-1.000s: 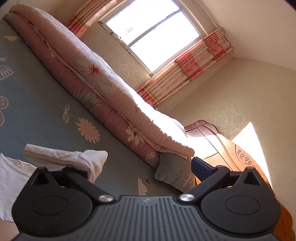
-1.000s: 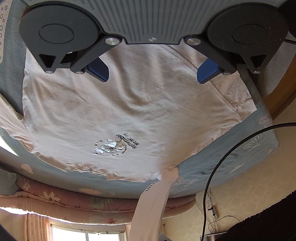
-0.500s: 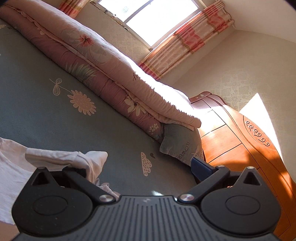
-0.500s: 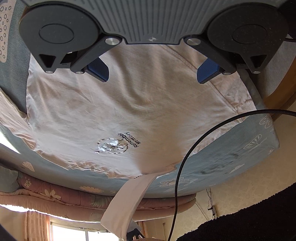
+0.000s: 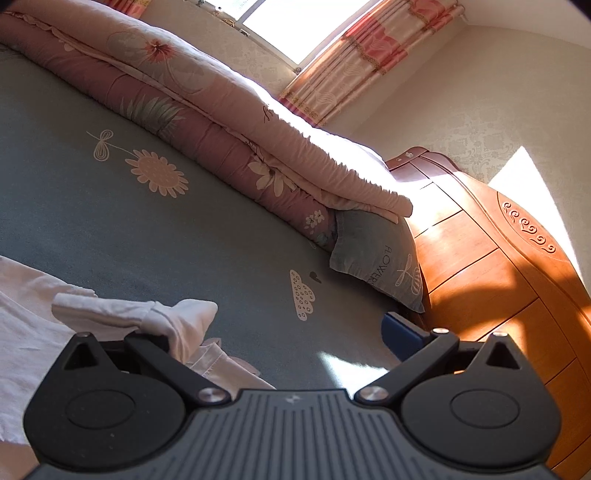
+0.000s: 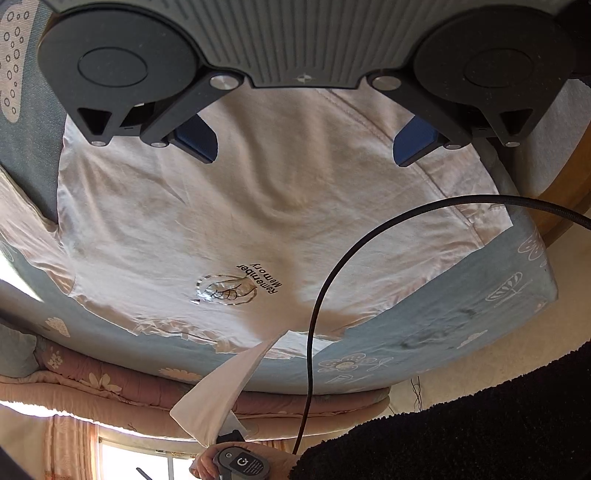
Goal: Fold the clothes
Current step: 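Carry the sleeve across the shirt chest toward the opposite shoulder, then lay the cuff on the shirt and open the left gripper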
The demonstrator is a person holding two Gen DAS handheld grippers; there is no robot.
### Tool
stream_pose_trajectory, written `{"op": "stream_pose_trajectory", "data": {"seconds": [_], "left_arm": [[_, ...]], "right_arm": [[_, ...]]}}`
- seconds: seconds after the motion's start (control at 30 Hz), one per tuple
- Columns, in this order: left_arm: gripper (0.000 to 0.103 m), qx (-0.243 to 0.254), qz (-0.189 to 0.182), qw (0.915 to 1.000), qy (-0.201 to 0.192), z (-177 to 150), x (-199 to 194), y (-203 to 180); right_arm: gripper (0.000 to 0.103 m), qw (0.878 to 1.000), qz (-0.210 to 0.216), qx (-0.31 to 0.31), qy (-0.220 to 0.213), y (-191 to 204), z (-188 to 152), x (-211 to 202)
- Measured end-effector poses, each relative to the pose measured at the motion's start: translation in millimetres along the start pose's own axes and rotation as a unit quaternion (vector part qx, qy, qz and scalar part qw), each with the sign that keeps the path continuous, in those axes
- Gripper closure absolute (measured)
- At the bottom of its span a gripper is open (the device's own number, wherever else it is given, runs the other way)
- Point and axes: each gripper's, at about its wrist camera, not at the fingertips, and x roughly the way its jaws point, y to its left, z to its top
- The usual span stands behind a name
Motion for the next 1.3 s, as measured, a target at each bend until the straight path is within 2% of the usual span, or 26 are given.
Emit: {"op": "stream_pose_trajectory", "data": {"seconds": [0.23, 0.33, 0.4, 0.5, 0.6, 0.67, 0.7, 0.77, 0.9, 1.03, 1.17, 1.23, 1.3], "left_arm": [[0.001, 0.017, 0.016, 0.9989, 0.041, -21, 32, 2], [0.001, 0.048, 0.022, 0.9955, 0.079, -35, 49, -5], [0.001, 0.083, 0.031, 0.9891, 0.117, -47, 62, -10], [0.001, 0.165, 0.057, 0.9675, 0.183, -71, 83, -20], [0.001, 0.275, 0.090, 0.9277, 0.236, -100, 100, -33], [0.001, 0.323, 0.099, 0.9024, 0.268, -115, 107, -38], [0.001, 0.338, 0.097, 0.8935, 0.279, -121, 107, -40], [0.001, 0.347, 0.086, 0.8880, 0.290, -126, 104, -42], [0.001, 0.297, 0.046, 0.8998, 0.317, -123, 98, -37], [0.001, 0.275, 0.026, 0.9031, 0.329, -121, 91, -33], [0.001, 0.200, -0.018, 0.9308, 0.305, -100, 68, -19], [0.001, 0.161, -0.050, 0.9413, 0.292, -88, 55, -8], [0.001, 0.130, -0.052, 0.9523, 0.271, -78, 44, 9]], "right_arm": [[0.000, 1.000, -0.006, -0.007, 0.002, 1, -1, -1], [0.000, 1.000, -0.008, -0.006, 0.001, 2, -1, -2], [0.000, 1.000, -0.009, -0.007, 0.001, 2, -1, -3], [0.000, 1.000, -0.008, -0.006, 0.000, 1, -1, -4], [0.000, 1.000, -0.009, -0.005, 0.000, 0, -1, -5], [0.000, 1.000, -0.010, -0.003, 0.001, -1, -1, -4], [0.000, 1.000, -0.011, -0.002, 0.002, -1, -1, -4], [0.000, 1.000, -0.015, 0.000, 0.003, -2, -1, -4], [0.000, 1.000, -0.021, 0.002, 0.005, -3, -2, -3], [0.000, 1.000, -0.023, 0.001, 0.008, -2, -1, -1], [0.000, 1.000, -0.024, 0.003, 0.008, -2, -2, -2], [0.000, 1.000, -0.025, 0.004, 0.008, -3, -2, -2], [0.000, 1.000, -0.025, 0.004, 0.006, -3, -2, -3]]}}
